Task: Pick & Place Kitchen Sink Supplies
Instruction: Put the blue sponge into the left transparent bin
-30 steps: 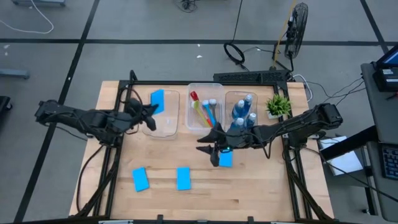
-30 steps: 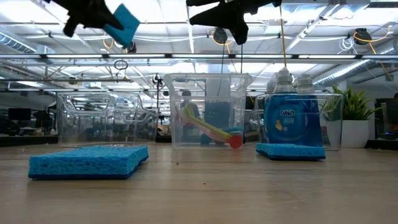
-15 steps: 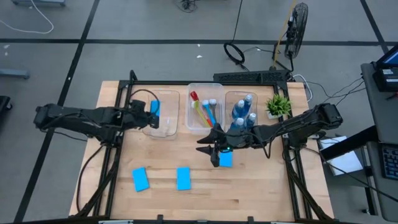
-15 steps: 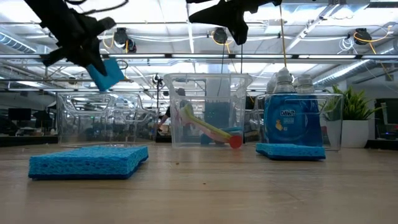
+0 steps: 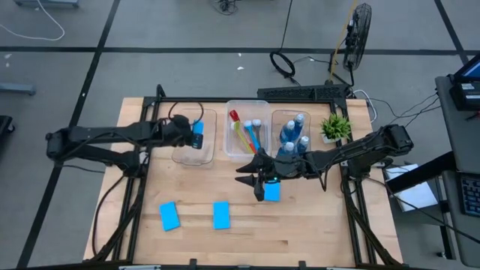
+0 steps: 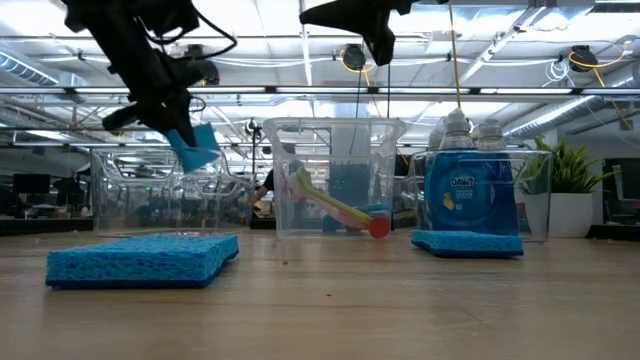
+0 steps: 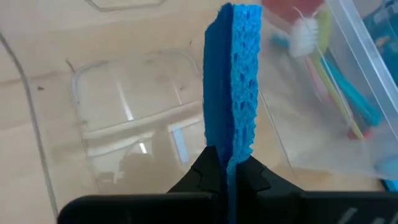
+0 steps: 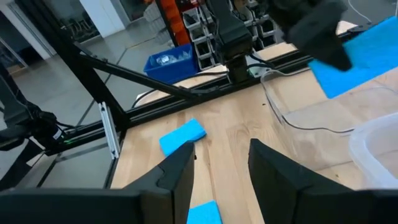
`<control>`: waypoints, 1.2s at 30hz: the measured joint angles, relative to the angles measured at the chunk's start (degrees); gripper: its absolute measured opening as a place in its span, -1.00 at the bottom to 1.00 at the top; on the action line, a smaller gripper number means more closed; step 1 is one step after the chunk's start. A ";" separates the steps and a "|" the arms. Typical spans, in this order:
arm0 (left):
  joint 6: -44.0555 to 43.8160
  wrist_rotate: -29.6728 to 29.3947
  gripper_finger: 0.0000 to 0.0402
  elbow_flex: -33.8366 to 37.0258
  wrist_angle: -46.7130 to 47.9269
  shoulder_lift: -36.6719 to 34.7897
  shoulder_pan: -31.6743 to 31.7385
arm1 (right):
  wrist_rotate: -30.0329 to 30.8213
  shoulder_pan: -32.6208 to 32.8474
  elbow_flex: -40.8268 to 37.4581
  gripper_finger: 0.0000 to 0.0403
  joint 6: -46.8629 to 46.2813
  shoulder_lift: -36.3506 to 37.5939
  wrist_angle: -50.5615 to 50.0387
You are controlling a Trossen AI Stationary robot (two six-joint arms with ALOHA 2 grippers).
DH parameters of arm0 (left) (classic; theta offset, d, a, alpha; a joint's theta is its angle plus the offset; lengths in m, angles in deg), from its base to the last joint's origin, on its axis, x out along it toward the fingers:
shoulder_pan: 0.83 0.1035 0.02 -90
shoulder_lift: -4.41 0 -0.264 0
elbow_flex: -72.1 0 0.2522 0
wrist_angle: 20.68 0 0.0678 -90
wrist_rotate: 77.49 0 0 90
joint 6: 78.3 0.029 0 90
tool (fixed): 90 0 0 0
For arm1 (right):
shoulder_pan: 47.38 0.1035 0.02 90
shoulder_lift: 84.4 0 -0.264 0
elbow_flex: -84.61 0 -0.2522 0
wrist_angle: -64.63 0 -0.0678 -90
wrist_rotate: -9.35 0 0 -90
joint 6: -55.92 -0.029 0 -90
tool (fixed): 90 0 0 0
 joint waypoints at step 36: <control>3.08 19.39 -0.96 12.17 -25.47 11.04 14.70 | 0.07 0.98 0.00 -0.33 0.09 0.00 -0.09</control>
